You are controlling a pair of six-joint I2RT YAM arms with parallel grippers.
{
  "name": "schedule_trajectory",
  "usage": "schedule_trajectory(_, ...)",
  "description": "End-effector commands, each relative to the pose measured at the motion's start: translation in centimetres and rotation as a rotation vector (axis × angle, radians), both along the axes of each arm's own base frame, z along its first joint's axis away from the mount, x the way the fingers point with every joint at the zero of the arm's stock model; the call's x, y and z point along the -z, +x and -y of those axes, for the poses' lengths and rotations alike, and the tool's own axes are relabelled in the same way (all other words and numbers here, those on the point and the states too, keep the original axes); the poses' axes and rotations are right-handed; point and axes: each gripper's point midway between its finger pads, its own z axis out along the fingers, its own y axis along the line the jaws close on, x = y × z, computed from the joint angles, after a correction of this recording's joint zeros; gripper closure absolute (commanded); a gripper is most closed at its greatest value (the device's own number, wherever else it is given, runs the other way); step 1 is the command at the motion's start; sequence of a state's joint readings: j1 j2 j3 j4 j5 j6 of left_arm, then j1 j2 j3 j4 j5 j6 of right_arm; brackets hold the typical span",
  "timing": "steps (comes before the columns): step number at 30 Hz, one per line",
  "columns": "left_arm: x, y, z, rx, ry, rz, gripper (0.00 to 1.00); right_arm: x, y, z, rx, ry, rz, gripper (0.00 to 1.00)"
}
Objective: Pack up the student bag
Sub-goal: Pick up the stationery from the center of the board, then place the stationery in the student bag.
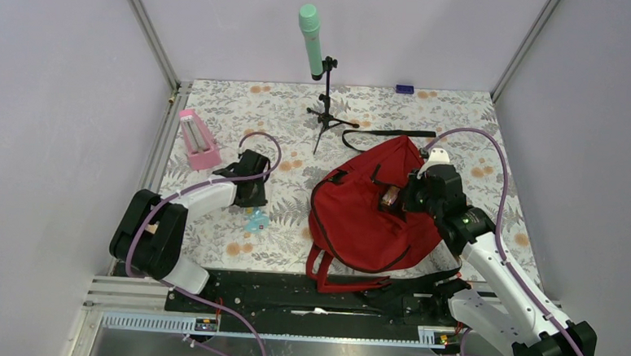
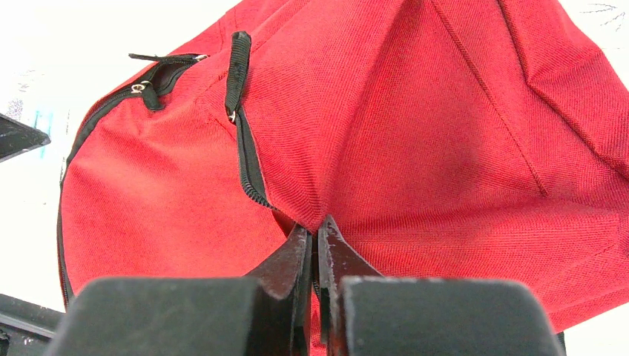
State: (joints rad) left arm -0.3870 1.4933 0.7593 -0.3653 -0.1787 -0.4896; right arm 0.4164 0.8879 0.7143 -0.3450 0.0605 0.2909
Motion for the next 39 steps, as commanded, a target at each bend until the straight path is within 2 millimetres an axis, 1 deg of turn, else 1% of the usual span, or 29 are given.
schedule_trajectory(1, -0.3, 0.6, 0.6, 0.003, -0.034, 0.017, 0.91, -1.5, 0.5, -0.6, -0.021, 0.026, 0.059, 1.00)
schedule_trajectory(3, -0.9, 0.6, 1.0, -0.004, -0.070, 0.036, 0.94, -1.5, 0.6, -0.6, -0.021, 0.024, 0.058, 1.00)
schedule_trajectory(6, -2.3, 0.6, 2.6, -0.018, -0.185, 0.079, 0.97, -1.4, 0.6, -0.7, -0.019, 0.025, 0.054, 1.00)
schedule_trajectory(9, -4.5, 0.1, 4.5, -0.011, -0.316, 0.129, 0.98, -1.3, 0.6, -0.7, -0.019, 0.027, 0.049, 1.00)
schedule_trajectory(12, -7.2, -1.0, 6.5, 0.011, -0.385, 0.174, 0.99, -1.2, 0.6, -0.7, -0.019, 0.027, 0.043, 1.00)
schedule_trajectory(14, -9.1, -1.9, 8.2, 0.021, -0.454, 0.201, 0.99, -1.3, 0.7, -0.8, -0.022, 0.027, 0.042, 1.00)
schedule_trajectory(18, -13.9, -3.3, 12.1, 0.069, -0.553, 0.290, 1.00, -1.2, 0.7, -1.1, -0.032, 0.032, 0.034, 1.00)
schedule_trajectory(19, -14.8, -3.5, 13.2, 0.087, -0.569, 0.296, 1.00, -1.2, 0.7, -1.2, -0.035, 0.034, 0.033, 1.00)
schedule_trajectory(21, -15.7, -4.0, 15.5, 0.123, -0.602, 0.275, 1.00, -1.2, 0.7, -1.4, -0.042, 0.040, 0.026, 1.00)
schedule_trajectory(24, -16.4, -4.4, 18.9, 0.163, -0.617, 0.258, 0.99, -1.4, 0.7, -1.6, -0.050, 0.051, 0.024, 1.00)
schedule_trajectory(26, -16.2, -4.8, 21.1, 0.178, -0.626, 0.239, 0.96, -1.5, 0.6, -1.6, -0.049, 0.055, 0.028, 1.00)
schedule_trajectory(28, -15.3, -4.9, 22.9, 0.188, -0.623, 0.213, 0.93, -1.6, 0.6, -1.6, -0.048, 0.057, 0.031, 1.00)
schedule_trajectory(29, -15.1, -4.9, 23.6, 0.196, -0.619, 0.208, 0.90, -1.6, 0.5, -1.5, -0.047, 0.055, 0.032, 1.00)
schedule_trajectory(30, -14.5, -5.0, 24.2, 0.209, -0.607, 0.192, 0.86, -1.6, 0.5, -1.5, -0.046, 0.056, 0.034, 1.00)
schedule_trajectory(32, -13.2, -5.2, 24.9, 0.243, -0.572, 0.171, 0.77, -1.7, 0.3, -1.3, -0.044, 0.053, 0.034, 1.00)
schedule_trajectory(34, -12.4, -5.4, 25.1, 0.268, -0.548, 0.159, 0.64, -1.8, 0.3, -1.2, -0.043, 0.049, 0.037, 1.00)
schedule_trajectory(36, -12.3, -5.5, 25.1, 0.293, -0.533, 0.164, 0.53, -1.8, 0.2, -1.1, -0.044, 0.045, 0.039, 1.00)
schedule_trajectory(39, -13.1, -5.7, 24.8, 0.317, -0.522, 0.188, 0.40, -1.8, 0.2, -1.1, -0.041, 0.046, 0.042, 1.00)
